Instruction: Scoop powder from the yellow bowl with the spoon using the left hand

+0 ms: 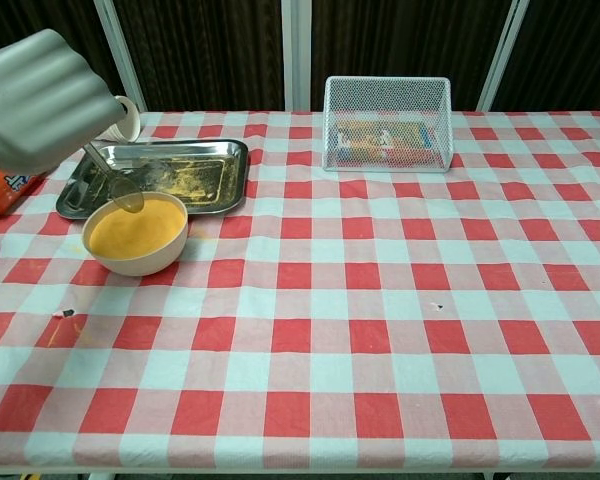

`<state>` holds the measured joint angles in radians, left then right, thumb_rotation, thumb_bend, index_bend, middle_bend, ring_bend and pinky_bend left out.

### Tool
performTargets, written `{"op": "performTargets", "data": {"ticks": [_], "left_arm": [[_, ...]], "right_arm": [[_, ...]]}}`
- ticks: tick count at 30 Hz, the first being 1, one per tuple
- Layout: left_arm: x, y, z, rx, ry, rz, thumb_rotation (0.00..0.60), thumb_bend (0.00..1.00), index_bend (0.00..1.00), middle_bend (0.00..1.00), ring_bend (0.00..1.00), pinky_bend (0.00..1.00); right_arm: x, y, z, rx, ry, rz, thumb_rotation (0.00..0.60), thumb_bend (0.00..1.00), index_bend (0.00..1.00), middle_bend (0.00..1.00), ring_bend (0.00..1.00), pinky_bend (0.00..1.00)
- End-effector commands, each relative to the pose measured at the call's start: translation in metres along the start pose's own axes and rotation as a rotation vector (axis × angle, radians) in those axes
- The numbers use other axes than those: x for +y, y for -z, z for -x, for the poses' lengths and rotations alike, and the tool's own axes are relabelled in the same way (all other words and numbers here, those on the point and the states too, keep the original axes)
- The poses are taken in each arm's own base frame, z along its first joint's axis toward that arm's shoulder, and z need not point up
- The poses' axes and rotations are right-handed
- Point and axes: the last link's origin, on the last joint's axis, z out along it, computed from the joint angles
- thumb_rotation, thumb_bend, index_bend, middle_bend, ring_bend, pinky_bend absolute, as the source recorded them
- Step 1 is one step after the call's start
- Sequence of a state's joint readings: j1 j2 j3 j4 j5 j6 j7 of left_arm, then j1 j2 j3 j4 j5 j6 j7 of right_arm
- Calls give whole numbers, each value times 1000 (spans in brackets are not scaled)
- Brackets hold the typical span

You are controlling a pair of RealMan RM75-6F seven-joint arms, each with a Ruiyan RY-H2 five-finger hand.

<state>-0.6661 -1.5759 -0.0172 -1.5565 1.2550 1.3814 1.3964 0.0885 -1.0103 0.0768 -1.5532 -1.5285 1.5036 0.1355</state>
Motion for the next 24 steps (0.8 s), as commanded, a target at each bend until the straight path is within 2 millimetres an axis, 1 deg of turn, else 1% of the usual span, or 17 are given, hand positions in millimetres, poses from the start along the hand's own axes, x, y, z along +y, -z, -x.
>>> {"op": "performTargets", "data": {"ticks": [1,3,6,9,12,18,24], "left_arm": [[-14,-18,2,-85,318,-37,600,431,682,978,942,928],[-21,-26,4,-133,461,-62,600,429,682,978,942,928],[-31,-37,9,-184,599,-90,600,428,682,979,942,928],[-37,-48,16,-242,715,-109,600,428,681,978,942,928],[-40,-60,26,-296,785,-126,600,427,680,978,942,928],[-38,-83,43,-361,838,-184,600,423,664,978,942,928],[-28,-96,54,-426,811,-175,600,419,550,976,942,928]], "right_arm": [[0,0,0,1,-2,0,600,173,0,65,0,0],[0,-1,1,-1,-3,-1,600,173,0,65,0,0],[0,-2,1,-4,-4,-4,600,173,0,65,0,0],[0,-3,1,-4,-4,-4,600,174,0,65,0,0],[1,-3,2,-4,-7,-4,600,173,0,65,0,0],[1,-3,2,-8,-8,-5,600,174,0,65,0,0],[2,-1,2,-8,-7,1,600,172,0,65,0,0]]}}
